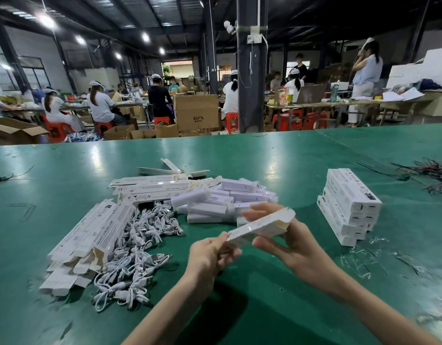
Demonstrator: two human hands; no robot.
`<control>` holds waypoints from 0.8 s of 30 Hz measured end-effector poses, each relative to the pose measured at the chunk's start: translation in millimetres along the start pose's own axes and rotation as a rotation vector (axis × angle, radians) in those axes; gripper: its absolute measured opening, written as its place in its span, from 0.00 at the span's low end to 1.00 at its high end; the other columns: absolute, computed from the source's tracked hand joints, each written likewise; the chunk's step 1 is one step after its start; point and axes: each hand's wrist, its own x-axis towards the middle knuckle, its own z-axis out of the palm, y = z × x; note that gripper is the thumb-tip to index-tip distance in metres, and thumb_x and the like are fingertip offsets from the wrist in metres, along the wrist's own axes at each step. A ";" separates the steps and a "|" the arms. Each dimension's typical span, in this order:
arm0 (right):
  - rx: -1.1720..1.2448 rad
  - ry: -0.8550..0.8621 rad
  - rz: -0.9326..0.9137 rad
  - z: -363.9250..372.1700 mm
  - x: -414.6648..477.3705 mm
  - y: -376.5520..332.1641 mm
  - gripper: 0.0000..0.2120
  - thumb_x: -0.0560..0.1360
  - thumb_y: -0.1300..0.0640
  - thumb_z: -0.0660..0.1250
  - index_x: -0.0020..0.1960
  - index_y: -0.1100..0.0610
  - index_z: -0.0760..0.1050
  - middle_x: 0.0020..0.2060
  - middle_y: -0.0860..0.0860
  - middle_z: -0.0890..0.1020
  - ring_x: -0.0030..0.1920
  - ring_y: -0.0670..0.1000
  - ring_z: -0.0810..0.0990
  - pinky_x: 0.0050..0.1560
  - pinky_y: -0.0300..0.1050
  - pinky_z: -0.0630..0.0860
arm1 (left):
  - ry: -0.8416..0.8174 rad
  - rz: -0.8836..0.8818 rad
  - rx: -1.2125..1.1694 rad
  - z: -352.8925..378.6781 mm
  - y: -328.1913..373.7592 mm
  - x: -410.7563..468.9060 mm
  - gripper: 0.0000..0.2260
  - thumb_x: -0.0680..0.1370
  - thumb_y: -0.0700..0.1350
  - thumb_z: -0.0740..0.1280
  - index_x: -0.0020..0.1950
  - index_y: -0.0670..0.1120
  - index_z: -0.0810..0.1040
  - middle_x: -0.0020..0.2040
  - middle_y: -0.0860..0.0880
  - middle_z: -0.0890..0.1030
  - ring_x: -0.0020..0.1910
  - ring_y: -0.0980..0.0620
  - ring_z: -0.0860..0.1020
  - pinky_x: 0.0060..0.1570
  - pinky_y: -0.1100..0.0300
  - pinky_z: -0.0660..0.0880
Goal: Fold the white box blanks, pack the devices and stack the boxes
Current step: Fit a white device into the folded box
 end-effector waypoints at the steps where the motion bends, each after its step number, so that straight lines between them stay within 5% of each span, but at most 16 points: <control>1: -0.017 0.011 -0.023 2.2 0.0 -0.7 0.16 0.75 0.51 0.69 0.62 0.42 0.75 0.61 0.48 0.78 0.64 0.52 0.76 0.63 0.51 0.73 | -0.030 0.001 0.053 1.0 -2.7 -1.0 0.11 0.80 0.40 0.64 0.39 0.37 0.77 0.31 0.43 0.82 0.25 0.52 0.77 0.23 0.67 0.71; 5: -0.284 0.044 -0.119 -0.8 -2.4 6.2 0.14 0.78 0.51 0.65 0.63 0.50 0.68 0.53 0.39 0.76 0.52 0.46 0.77 0.53 0.42 0.74 | -0.014 0.341 0.540 -8.5 -1.0 3.4 0.07 0.77 0.40 0.69 0.39 0.43 0.79 0.36 0.48 0.83 0.35 0.52 0.81 0.42 0.59 0.80; 9: -0.537 -0.035 -0.144 -5.0 -5.6 13.9 0.25 0.78 0.59 0.62 0.68 0.45 0.54 0.47 0.40 0.73 0.43 0.41 0.72 0.45 0.31 0.68 | 0.182 0.807 1.047 -22.4 23.1 28.7 0.07 0.79 0.39 0.65 0.54 0.47 0.81 0.50 0.52 0.82 0.52 0.53 0.76 0.56 0.62 0.72; 13: -0.627 -0.115 -0.131 -6.4 -4.4 17.8 0.20 0.79 0.60 0.59 0.66 0.49 0.53 0.41 0.49 0.70 0.38 0.40 0.66 0.40 0.34 0.63 | 0.221 0.902 1.524 -30.2 37.1 69.8 0.17 0.81 0.42 0.61 0.71 0.50 0.69 0.68 0.52 0.72 0.68 0.50 0.66 0.66 0.54 0.60; 17: -0.633 -0.151 -0.140 -8.7 -3.1 18.9 0.18 0.80 0.61 0.58 0.65 0.50 0.55 0.44 0.45 0.66 0.40 0.39 0.66 0.43 0.31 0.63 | 0.198 0.913 1.799 -32.6 38.1 93.5 0.17 0.81 0.47 0.61 0.71 0.52 0.67 0.69 0.54 0.71 0.68 0.50 0.66 0.64 0.51 0.61; 20: -0.604 -0.161 -0.172 -8.5 -1.7 17.1 0.16 0.80 0.61 0.57 0.65 0.50 0.58 0.50 0.42 0.65 0.45 0.39 0.66 0.47 0.30 0.64 | 0.165 0.996 1.852 -33.3 35.5 98.2 0.18 0.78 0.41 0.66 0.67 0.52 0.71 0.67 0.53 0.72 0.66 0.50 0.68 0.63 0.53 0.62; 24: -0.629 -0.106 -0.149 -7.8 -0.4 17.3 0.21 0.81 0.57 0.58 0.71 0.47 0.57 0.53 0.43 0.65 0.47 0.41 0.66 0.50 0.29 0.64 | 0.189 1.268 1.740 -30.7 37.2 86.6 0.18 0.68 0.31 0.73 0.54 0.45 0.78 0.50 0.48 0.79 0.51 0.46 0.76 0.54 0.53 0.71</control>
